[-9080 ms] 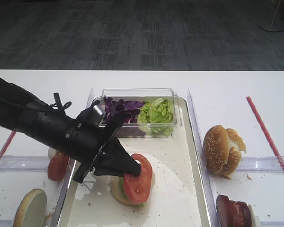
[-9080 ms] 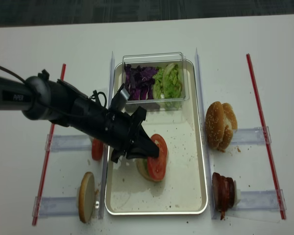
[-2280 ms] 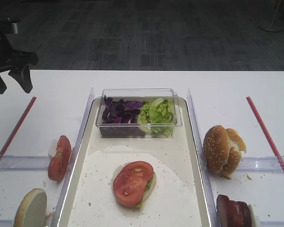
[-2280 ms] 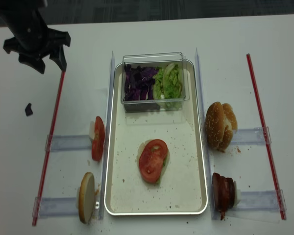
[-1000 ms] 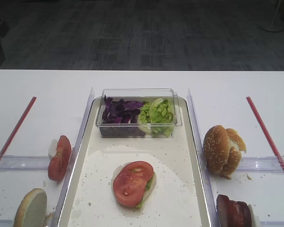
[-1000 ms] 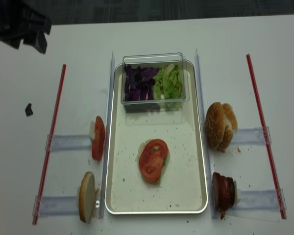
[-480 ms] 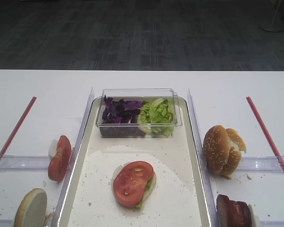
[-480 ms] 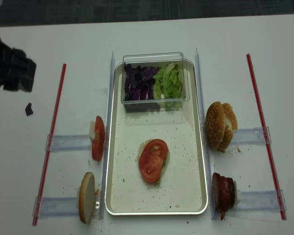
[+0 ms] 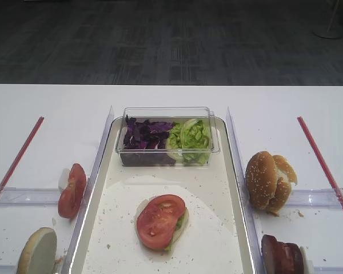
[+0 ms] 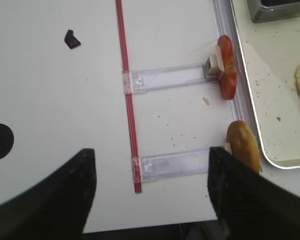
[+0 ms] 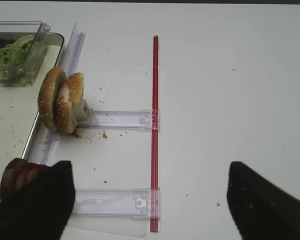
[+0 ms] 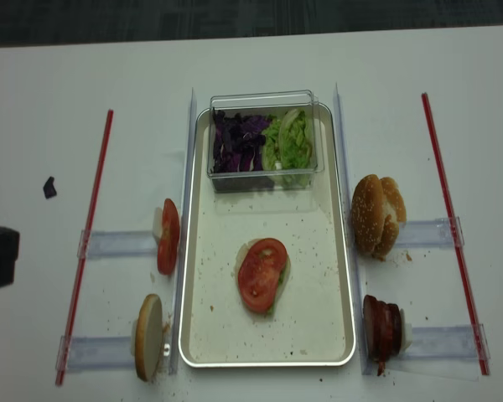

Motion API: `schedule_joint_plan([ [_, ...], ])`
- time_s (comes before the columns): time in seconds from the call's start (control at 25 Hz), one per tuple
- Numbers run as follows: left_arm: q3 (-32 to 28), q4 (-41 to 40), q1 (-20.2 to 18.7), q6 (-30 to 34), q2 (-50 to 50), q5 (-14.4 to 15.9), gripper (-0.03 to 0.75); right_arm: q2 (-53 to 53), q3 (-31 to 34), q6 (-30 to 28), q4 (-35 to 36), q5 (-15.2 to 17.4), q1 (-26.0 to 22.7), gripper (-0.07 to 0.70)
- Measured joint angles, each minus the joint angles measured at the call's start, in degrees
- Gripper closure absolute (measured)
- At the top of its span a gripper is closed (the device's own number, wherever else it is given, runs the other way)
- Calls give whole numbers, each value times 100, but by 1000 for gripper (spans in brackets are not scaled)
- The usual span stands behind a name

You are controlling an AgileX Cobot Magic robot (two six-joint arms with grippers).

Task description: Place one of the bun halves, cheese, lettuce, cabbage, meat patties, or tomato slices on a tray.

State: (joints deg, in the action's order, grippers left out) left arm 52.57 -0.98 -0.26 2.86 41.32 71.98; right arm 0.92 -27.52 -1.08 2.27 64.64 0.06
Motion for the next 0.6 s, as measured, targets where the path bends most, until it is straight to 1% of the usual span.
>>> schedule_joint_plan([
  [0.28, -777, 0, 0, -98, -1567, 46, 275, 0, 0, 0, 0, 0, 0, -2],
  [0.6, -1656, 24, 0, -286, -2791, 74, 275, 0, 0, 0, 0, 0, 0, -2],
])
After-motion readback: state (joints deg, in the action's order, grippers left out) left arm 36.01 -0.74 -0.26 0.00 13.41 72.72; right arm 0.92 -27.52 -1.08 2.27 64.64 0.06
